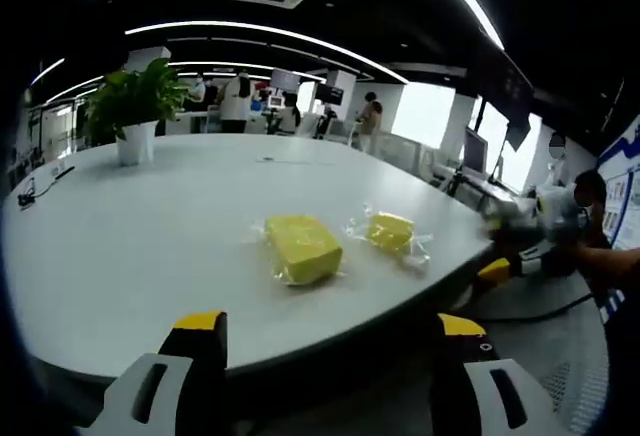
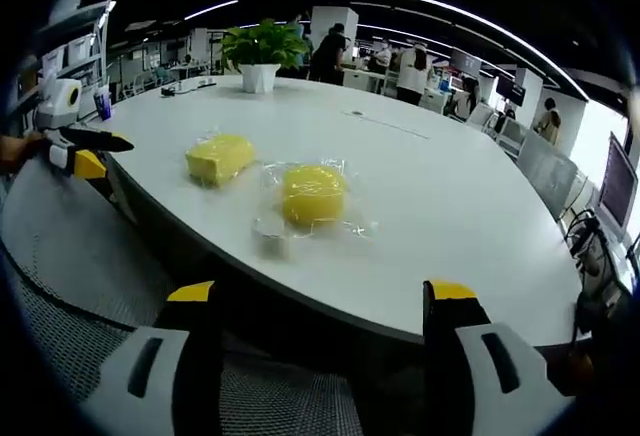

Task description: Compare the silicone blocks by pressing each to a similar depth, holding the contact briefly, and releasing to observe deformation and rebound differences across the visible hardness samples.

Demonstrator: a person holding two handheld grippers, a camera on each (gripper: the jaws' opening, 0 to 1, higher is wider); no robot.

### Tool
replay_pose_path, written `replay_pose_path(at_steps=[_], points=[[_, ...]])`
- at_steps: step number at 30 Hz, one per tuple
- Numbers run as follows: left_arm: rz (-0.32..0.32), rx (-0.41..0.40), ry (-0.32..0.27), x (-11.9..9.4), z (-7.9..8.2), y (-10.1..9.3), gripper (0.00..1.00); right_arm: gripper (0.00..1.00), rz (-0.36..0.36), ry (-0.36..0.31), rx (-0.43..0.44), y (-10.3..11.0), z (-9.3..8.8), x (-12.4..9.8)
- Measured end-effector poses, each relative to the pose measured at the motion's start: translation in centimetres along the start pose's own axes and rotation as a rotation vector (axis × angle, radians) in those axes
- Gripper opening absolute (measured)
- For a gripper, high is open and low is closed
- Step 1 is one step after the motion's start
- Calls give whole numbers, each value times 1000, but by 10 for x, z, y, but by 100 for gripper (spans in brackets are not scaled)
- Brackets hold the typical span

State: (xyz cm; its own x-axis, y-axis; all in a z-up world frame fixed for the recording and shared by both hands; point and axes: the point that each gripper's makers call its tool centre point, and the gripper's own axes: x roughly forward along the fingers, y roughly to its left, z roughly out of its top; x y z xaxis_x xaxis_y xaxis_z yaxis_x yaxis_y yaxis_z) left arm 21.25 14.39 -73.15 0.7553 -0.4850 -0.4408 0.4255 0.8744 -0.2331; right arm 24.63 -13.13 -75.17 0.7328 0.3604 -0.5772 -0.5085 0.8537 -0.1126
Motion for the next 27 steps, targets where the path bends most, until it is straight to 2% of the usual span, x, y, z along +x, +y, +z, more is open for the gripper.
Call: replay_pose_path(at_steps=[12,15,22,24,27], points=[[-5,-6,-5,0,2,-1,85,86,6,-22,21,1,4,1],[-3,-8,-6,0,2,0,86,91,5,-25,23,1,5,1],[-13,-9,5,-1,0,-1,86,91,3,-26,23,1,4,1],[-13,-4,0,0,1,-1,86,90,-10,-8,10,-2,1,1],[-21,-2,2,0,1,-1,86,90,-14,-23,17,-3,3,1]])
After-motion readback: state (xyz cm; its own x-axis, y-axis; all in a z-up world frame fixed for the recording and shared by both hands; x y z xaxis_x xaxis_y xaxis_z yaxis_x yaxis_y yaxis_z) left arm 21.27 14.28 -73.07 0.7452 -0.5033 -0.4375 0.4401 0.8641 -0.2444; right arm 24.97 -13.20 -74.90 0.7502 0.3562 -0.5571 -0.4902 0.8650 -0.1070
